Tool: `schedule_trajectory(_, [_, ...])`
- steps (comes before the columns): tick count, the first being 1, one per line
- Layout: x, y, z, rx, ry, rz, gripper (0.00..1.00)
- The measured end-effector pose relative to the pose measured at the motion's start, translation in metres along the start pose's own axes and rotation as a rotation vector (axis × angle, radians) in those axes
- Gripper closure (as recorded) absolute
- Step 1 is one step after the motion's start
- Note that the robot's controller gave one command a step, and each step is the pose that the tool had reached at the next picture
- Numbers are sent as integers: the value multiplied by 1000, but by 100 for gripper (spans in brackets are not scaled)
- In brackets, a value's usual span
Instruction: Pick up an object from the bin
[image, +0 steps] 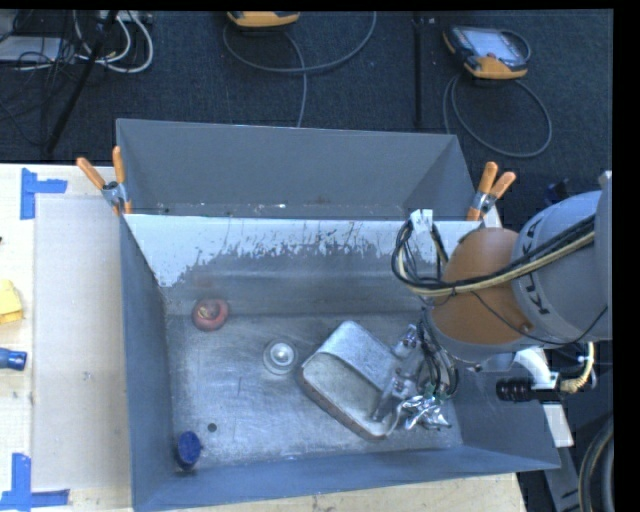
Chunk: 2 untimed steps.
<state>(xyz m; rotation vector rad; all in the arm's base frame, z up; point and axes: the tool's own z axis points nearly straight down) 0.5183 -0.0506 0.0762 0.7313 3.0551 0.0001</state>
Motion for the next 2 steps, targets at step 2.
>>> schedule_trajectory(2, [24,7,-181,-2,-4,-22,100])
